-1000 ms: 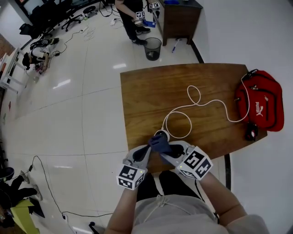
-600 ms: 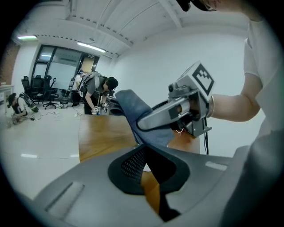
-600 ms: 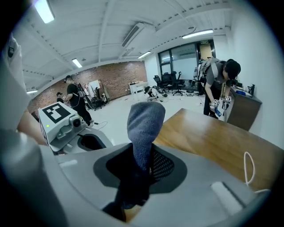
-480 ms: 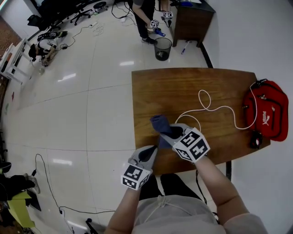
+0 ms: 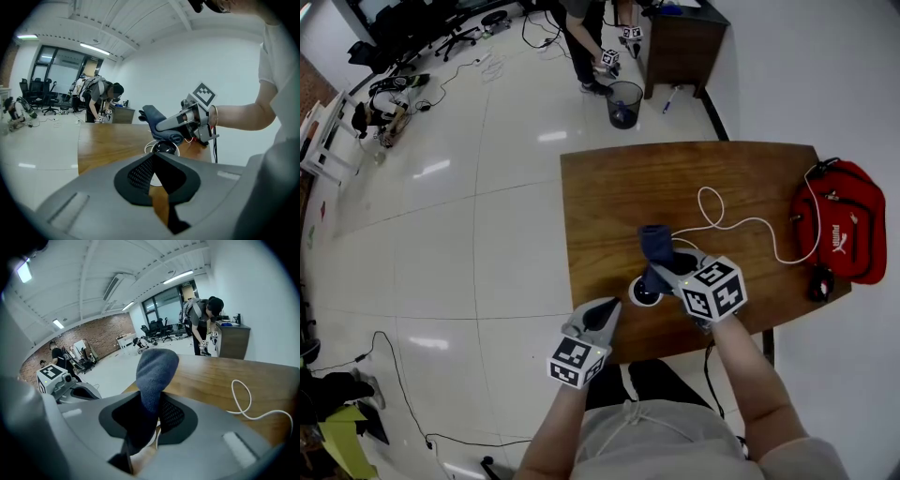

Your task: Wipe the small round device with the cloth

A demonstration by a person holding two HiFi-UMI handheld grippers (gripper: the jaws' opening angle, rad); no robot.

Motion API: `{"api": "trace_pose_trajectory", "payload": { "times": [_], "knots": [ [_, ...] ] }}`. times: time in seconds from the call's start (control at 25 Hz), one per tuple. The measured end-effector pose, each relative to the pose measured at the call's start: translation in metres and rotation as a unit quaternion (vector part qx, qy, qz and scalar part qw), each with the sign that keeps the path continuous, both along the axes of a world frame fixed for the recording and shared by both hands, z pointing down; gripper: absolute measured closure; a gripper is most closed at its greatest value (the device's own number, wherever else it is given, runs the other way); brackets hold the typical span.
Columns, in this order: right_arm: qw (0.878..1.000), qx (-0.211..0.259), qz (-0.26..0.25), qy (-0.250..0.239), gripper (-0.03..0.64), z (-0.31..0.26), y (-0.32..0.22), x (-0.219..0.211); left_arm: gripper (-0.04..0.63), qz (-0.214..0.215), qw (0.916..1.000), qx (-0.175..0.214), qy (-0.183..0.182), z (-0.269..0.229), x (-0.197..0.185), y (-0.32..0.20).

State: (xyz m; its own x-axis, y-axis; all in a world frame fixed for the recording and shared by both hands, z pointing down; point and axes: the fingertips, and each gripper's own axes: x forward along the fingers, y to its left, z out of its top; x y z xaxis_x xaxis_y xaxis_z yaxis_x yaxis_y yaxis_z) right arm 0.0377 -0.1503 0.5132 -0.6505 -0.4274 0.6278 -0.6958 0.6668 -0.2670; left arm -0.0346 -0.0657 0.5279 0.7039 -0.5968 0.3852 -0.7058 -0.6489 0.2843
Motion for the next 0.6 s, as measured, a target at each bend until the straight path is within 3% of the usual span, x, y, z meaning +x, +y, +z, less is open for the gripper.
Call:
{"api": "trace_pose_trajectory", "payload": {
  "times": [0.2, 0.36, 0.6],
  "knots": [
    [0.998, 0.022, -0.025, -0.057, 0.511, -0.039, 0.016, -0.008, 0.589, 0.002, 1.0, 0.004, 0.0, -0.003, 0.001, -0.001],
    [0.992, -0.012, -0.039, -0.118, 0.511, -0.049, 0.043, -0.024, 0.589, -0.006, 1.0, 0.005, -0.004, -0.002, -0.001, -0.001],
    [0.995, -0.036, -0.012, -0.088, 0.511, -0.015, 0.054, -0.007, 0.589, -0.004, 1.0, 0.002, 0.001, 0.004, 0.005, 0.006]
  ]
}}
